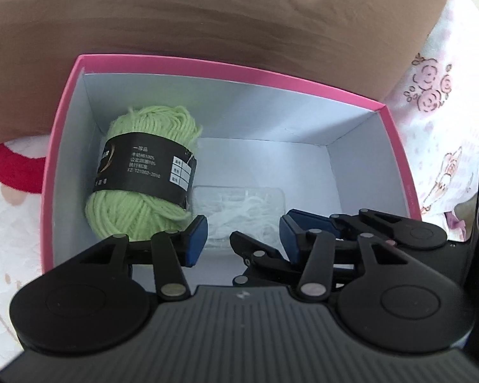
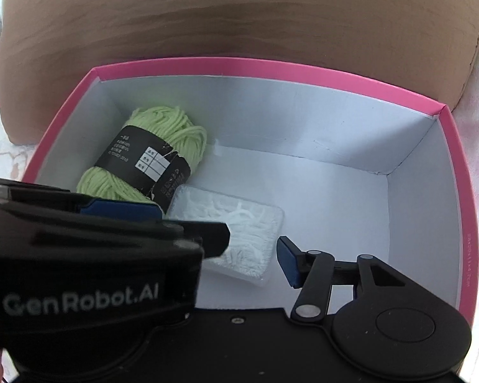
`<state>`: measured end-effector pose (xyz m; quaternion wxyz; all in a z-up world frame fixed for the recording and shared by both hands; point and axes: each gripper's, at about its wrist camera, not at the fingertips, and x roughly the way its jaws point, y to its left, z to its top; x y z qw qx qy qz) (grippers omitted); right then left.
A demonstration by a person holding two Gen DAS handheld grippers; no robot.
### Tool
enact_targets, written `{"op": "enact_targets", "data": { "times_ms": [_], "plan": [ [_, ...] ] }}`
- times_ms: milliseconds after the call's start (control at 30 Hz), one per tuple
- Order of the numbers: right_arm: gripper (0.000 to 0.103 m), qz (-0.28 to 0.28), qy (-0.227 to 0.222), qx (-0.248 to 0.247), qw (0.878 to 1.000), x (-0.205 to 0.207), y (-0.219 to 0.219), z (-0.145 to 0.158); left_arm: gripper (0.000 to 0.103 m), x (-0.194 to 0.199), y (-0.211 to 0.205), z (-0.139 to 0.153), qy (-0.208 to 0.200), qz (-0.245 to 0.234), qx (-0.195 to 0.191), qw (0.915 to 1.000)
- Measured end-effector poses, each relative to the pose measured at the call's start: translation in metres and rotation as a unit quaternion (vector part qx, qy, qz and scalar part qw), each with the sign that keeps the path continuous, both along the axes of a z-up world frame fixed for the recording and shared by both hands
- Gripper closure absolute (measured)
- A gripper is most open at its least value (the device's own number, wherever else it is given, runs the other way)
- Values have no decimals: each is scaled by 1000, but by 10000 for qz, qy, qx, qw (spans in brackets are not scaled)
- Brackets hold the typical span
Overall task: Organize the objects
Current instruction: 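Lower the floss-pick box into the pink box beside the yarn ball, then open the left tool and lift it out of the pink box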
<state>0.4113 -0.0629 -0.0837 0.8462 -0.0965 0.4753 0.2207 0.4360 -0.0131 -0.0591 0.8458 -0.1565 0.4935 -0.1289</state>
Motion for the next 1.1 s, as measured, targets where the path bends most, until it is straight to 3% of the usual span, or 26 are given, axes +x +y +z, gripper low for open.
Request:
{"op": "enact_targets", "data": {
  "times_ms": [200, 567, 733, 1100],
  "plan": [
    [47, -38, -202, 202, 9996, -9, -6, 4, 53, 0, 0, -1, -4, 30, -73, 10000],
    [43, 217, -695, 449, 9963, -72, -46, 52, 54, -44, -11, 44, -179, -327, 135, 9992],
    [40, 343, -850, 264, 9954, -110, -49, 82, 53, -76, -4, 71, -301, -434, 297, 9982],
    [38, 360, -1027, 280, 9937, -155, -60, 113, 45, -134, 24, 102, -332, -101, 387, 9987]
  ]
}}
